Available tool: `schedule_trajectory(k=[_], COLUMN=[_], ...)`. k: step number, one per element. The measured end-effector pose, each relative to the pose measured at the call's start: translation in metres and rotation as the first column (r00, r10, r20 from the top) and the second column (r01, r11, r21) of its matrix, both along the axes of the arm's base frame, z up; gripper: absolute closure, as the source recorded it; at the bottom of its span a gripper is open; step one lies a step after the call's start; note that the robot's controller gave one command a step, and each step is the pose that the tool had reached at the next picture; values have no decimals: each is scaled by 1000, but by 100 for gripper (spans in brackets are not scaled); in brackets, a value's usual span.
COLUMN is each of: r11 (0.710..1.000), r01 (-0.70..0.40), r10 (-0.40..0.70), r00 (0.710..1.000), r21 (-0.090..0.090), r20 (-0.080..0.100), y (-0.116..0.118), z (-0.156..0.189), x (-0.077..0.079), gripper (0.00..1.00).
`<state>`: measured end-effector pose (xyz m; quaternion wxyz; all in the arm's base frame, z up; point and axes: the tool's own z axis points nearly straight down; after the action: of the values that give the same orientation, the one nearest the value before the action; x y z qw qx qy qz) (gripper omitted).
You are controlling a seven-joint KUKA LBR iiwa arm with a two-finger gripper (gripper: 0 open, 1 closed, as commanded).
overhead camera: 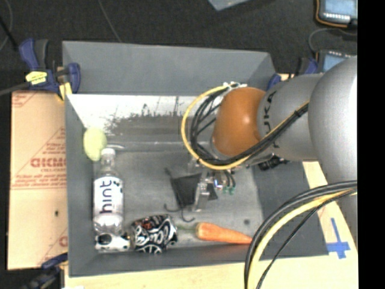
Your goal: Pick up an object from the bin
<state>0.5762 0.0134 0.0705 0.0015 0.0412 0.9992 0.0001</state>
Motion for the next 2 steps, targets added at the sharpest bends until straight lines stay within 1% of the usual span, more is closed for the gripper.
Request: schedule_trajectory(k=[1, 2], r11=[992, 999], r01=[125, 47], r10=[-125, -47], r00=[992, 999], r21=[2, -1], r20=[-3, 0], y=[-3, -2], z=[0, 0], x=[-2, 0], gripper=[0, 0])
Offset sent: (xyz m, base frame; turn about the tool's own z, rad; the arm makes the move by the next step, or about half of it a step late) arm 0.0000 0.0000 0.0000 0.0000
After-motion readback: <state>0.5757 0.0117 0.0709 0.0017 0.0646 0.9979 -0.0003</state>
